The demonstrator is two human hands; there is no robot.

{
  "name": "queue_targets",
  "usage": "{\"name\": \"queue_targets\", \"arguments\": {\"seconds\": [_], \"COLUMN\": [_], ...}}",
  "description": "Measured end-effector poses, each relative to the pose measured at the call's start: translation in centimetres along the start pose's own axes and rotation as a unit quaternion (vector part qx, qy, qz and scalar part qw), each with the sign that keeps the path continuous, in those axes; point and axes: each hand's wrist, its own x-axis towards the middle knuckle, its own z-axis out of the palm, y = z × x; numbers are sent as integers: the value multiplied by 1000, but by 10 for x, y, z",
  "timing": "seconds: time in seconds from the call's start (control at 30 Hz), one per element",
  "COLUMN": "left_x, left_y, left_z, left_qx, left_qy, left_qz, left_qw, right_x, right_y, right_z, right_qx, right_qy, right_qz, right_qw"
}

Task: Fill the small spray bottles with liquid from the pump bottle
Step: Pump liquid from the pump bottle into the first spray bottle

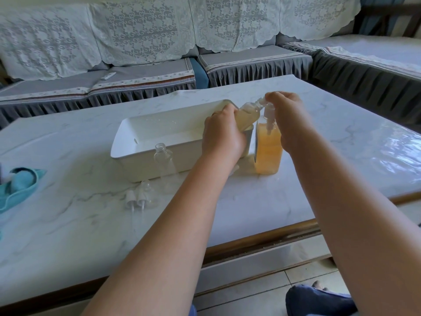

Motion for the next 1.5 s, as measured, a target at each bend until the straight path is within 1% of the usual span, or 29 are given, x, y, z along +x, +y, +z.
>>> {"name": "queue_targets", "arguments": {"seconds": [0.17, 0.33, 0.57, 0.77, 1.0, 1.2, 1.37, 1.5], "left_x": [2, 2, 2, 0, 2, 3, 3, 0], "left_y": [3, 5, 3, 1, 2, 3, 3, 2], "left_z": [-3, -5, -5, 0, -4, -4, -4, -1], "left_qx": [-20, -22, -18, -5, -9, -10, -6, 5], "left_qy": [11, 12, 12, 0, 12, 14, 14, 1], "left_qz": [4, 0, 3, -1, 6, 4, 7, 1], "left_qw": [1000, 1000, 1000, 1000, 1000, 1000, 1000, 1000], "right_x": [-2, -1, 0, 7, 3, -4, -4, 0], "right_y": [-2, -3, -3, 2, 2, -3, -4, -2], "right_z": [-4, -4, -4, 5, -2, -3, -3, 0], "right_qx": [11, 26, 22, -10, 6, 21, 23, -10], "right_qy": [-23, -31, -22, 8, -21, -45, -29, -10], "right_qz": [23, 23, 32, -2, 16, 14, 26, 7], "right_qw": [999, 999, 999, 1000, 1000, 999, 999, 1000]}}
